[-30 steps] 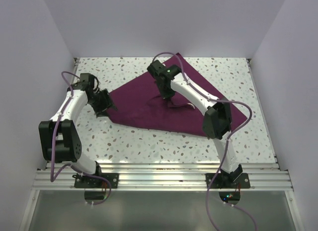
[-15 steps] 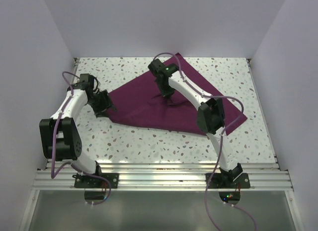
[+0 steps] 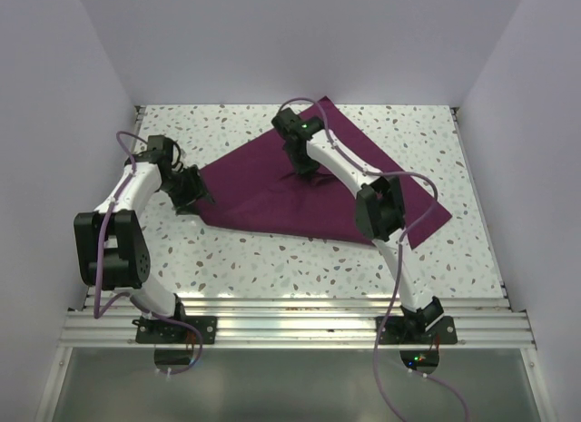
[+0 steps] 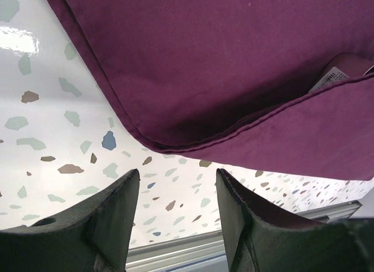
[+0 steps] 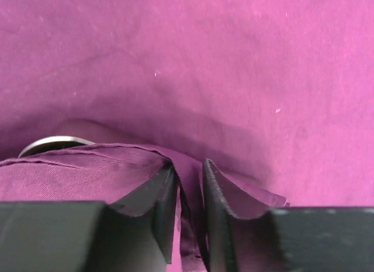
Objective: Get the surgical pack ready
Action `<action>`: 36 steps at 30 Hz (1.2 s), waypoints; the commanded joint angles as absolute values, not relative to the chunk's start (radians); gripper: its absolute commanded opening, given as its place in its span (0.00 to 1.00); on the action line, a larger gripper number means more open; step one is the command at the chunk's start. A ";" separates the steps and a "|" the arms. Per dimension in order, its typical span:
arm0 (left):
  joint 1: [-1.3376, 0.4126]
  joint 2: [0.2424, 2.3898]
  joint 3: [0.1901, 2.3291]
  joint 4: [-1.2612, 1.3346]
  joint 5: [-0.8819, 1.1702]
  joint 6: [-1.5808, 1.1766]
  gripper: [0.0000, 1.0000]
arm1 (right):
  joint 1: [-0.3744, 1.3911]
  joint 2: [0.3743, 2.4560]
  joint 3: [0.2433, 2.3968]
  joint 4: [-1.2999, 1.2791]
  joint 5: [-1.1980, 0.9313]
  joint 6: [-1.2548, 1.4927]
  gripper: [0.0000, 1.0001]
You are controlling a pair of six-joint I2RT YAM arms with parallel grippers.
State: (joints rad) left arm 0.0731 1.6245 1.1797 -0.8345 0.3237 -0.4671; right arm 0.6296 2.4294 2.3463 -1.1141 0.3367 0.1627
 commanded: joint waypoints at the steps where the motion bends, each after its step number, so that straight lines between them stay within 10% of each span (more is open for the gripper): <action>1: 0.086 1.620 1.160 -0.805 0.354 -0.446 0.59 | 0.608 2.442 2.404 -1.049 0.340 0.132 0.31; 16: 0.055 1.546 1.132 -0.744 0.439 -0.514 0.56 | 0.410 2.290 2.433 -1.106 0.298 0.241 0.61; 26: 0.052 1.582 1.167 -0.735 0.442 -0.509 0.51 | 0.256 2.023 1.873 -1.012 0.118 0.284 0.10; 36: 0.052 1.595 1.181 -0.767 0.416 -0.479 0.51 | 0.250 2.071 1.778 -1.000 0.038 0.265 0.00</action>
State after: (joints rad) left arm 0.0559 1.5970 1.1408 -0.7727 0.4160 -0.5034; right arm 0.2470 2.0598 1.7824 -1.0271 0.0803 0.2687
